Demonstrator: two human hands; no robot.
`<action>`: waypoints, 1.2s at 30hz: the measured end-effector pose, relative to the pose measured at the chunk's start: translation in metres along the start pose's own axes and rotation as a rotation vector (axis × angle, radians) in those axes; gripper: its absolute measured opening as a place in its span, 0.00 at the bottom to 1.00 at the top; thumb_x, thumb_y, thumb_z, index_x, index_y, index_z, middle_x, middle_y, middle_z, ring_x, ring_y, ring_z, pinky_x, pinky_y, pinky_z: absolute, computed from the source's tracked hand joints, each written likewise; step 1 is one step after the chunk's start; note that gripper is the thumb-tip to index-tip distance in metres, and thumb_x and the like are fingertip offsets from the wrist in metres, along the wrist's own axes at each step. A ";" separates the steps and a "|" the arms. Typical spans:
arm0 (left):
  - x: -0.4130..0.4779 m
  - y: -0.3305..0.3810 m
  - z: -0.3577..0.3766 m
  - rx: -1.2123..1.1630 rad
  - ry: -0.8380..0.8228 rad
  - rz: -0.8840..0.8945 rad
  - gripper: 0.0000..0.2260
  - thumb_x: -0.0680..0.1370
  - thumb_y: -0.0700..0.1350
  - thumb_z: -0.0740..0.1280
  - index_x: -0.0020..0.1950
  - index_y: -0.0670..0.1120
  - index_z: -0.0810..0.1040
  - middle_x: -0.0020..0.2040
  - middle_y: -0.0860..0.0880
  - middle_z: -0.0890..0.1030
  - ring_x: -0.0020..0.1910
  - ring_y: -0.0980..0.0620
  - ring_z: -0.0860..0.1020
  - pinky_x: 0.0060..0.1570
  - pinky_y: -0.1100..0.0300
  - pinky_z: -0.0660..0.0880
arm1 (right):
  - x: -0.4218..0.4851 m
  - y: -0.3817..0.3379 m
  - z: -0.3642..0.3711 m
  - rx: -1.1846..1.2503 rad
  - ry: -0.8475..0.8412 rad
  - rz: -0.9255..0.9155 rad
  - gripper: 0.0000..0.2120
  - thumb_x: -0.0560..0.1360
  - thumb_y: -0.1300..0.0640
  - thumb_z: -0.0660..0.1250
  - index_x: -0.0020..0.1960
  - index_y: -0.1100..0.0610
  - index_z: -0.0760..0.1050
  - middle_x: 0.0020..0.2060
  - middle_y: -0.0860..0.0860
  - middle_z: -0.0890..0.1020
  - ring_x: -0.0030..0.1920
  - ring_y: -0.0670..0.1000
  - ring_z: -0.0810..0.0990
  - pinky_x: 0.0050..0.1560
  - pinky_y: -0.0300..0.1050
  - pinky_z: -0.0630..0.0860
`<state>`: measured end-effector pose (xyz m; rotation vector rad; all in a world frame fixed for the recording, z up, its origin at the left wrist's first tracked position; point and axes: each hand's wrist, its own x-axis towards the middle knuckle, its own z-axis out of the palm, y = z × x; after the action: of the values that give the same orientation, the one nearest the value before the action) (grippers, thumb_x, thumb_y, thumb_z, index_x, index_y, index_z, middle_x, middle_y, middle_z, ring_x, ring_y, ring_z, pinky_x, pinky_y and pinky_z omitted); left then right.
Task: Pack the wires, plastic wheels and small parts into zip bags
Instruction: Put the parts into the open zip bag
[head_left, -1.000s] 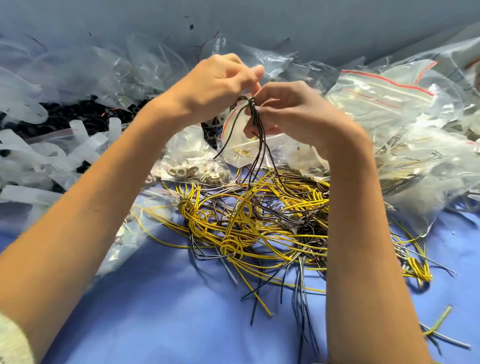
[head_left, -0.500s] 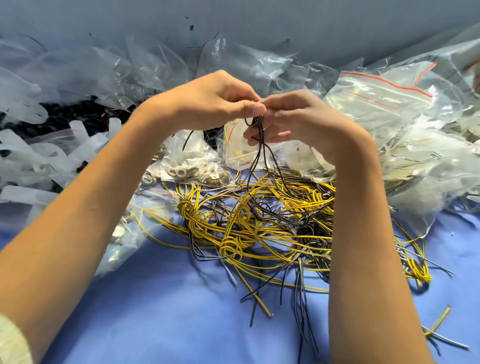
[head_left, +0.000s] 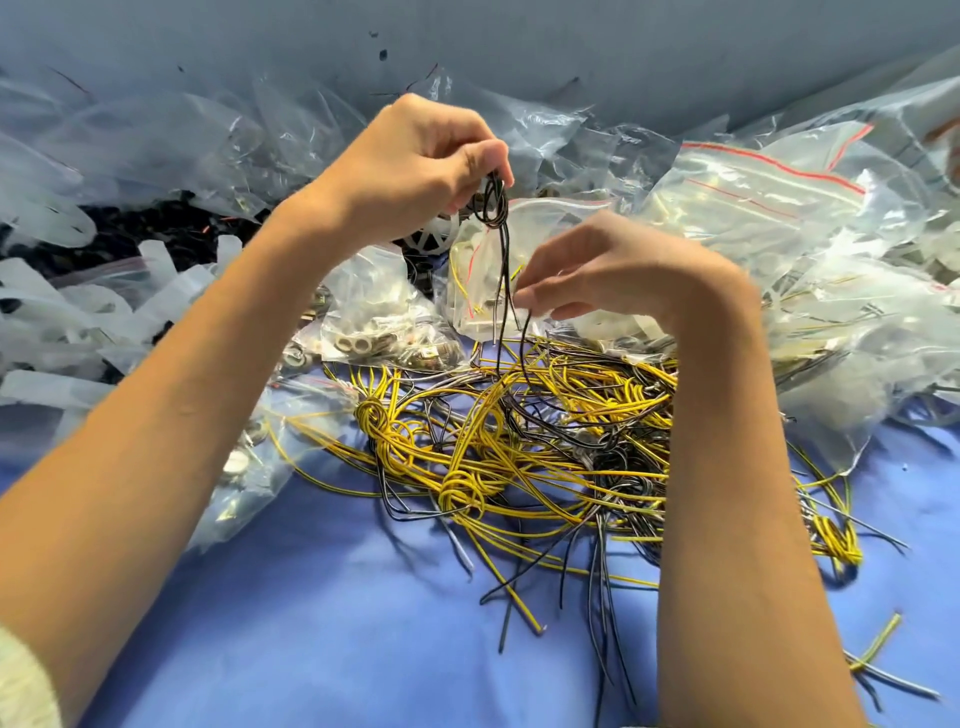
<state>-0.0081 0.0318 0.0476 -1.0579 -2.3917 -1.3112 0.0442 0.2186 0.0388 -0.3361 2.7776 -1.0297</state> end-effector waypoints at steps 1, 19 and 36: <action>0.000 0.000 0.000 -0.015 0.001 0.004 0.09 0.81 0.42 0.61 0.48 0.42 0.80 0.29 0.49 0.71 0.26 0.62 0.68 0.29 0.73 0.63 | -0.001 0.000 0.000 -0.012 -0.008 0.008 0.06 0.72 0.57 0.72 0.48 0.55 0.83 0.48 0.58 0.84 0.44 0.48 0.80 0.57 0.47 0.78; -0.001 -0.009 0.005 -0.109 -0.205 -0.197 0.13 0.83 0.37 0.55 0.42 0.48 0.72 0.34 0.49 0.78 0.36 0.51 0.76 0.44 0.59 0.73 | -0.005 -0.019 -0.004 0.408 0.213 -0.096 0.15 0.82 0.61 0.52 0.39 0.55 0.70 0.26 0.48 0.79 0.27 0.48 0.76 0.37 0.41 0.68; -0.007 0.000 0.005 -0.251 -0.295 -0.037 0.14 0.70 0.38 0.71 0.55 0.41 0.78 0.40 0.55 0.85 0.42 0.57 0.82 0.49 0.63 0.78 | -0.008 -0.002 -0.006 0.263 0.081 -0.020 0.12 0.82 0.63 0.52 0.56 0.58 0.75 0.42 0.54 0.83 0.40 0.49 0.83 0.43 0.37 0.75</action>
<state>-0.0030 0.0321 0.0416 -1.3668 -2.5083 -1.6013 0.0507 0.2224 0.0452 -0.2924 2.6655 -1.4233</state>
